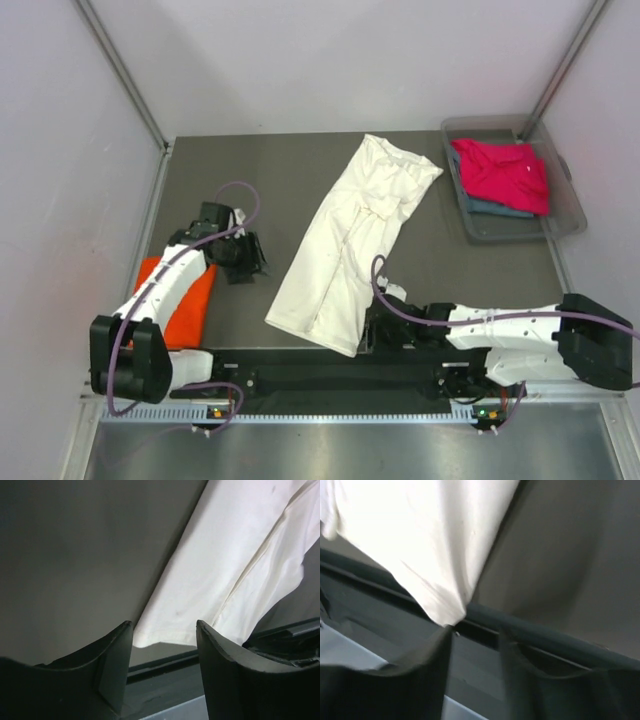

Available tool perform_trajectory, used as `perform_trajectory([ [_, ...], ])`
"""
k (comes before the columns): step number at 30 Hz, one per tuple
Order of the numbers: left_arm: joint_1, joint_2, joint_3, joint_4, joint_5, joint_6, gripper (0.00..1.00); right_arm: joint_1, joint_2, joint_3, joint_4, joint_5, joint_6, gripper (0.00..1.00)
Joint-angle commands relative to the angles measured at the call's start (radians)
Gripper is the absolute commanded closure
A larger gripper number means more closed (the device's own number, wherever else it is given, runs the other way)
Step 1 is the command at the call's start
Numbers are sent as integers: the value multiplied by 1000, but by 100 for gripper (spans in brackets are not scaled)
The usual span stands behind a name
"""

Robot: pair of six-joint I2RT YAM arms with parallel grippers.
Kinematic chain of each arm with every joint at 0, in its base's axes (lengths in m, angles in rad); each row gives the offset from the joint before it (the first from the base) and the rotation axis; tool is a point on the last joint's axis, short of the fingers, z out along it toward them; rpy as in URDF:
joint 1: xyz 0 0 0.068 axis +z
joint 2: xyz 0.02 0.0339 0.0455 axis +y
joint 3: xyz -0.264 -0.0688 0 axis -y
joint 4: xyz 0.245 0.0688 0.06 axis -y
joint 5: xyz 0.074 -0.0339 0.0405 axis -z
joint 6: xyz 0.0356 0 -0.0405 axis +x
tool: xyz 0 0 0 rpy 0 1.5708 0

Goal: Fold and stack the t-shirts
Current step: Fold the tshirt

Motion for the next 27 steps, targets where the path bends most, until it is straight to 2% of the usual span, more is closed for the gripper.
perform_trajectory([
  [1,-90,-18,-21,17,-56,-60,40,4,-51,76,-114,30,-42,52],
  [2,-98,-17,-12,4,-69,-80,36,-1,-60,97,-139,60,-50,45],
  [3,-100,-12,-10,-8,-91,-108,33,-9,-71,123,-164,82,-67,32],
  [6,-103,12,-31,-63,-117,-211,35,-111,-73,224,-237,109,-176,23],
  [10,-106,-11,-102,-69,-175,-306,36,-428,-9,339,-225,57,-387,23],
  [12,-107,-9,-154,-33,-128,-317,38,-554,85,445,-216,45,-456,24],
  [14,-111,-5,-200,-2,-102,-338,43,-624,161,530,-221,27,-526,25],
  [16,-123,8,-220,10,-94,-347,44,-697,280,654,-233,24,-569,26],
  [19,-134,24,-254,46,-82,-360,48,-745,469,860,-274,74,-602,26],
  [25,-146,51,-249,66,-65,-347,54,-800,643,1037,-293,206,-581,21],
  [27,-150,49,-254,73,-57,-343,52,-816,701,1088,-293,232,-573,20],
])
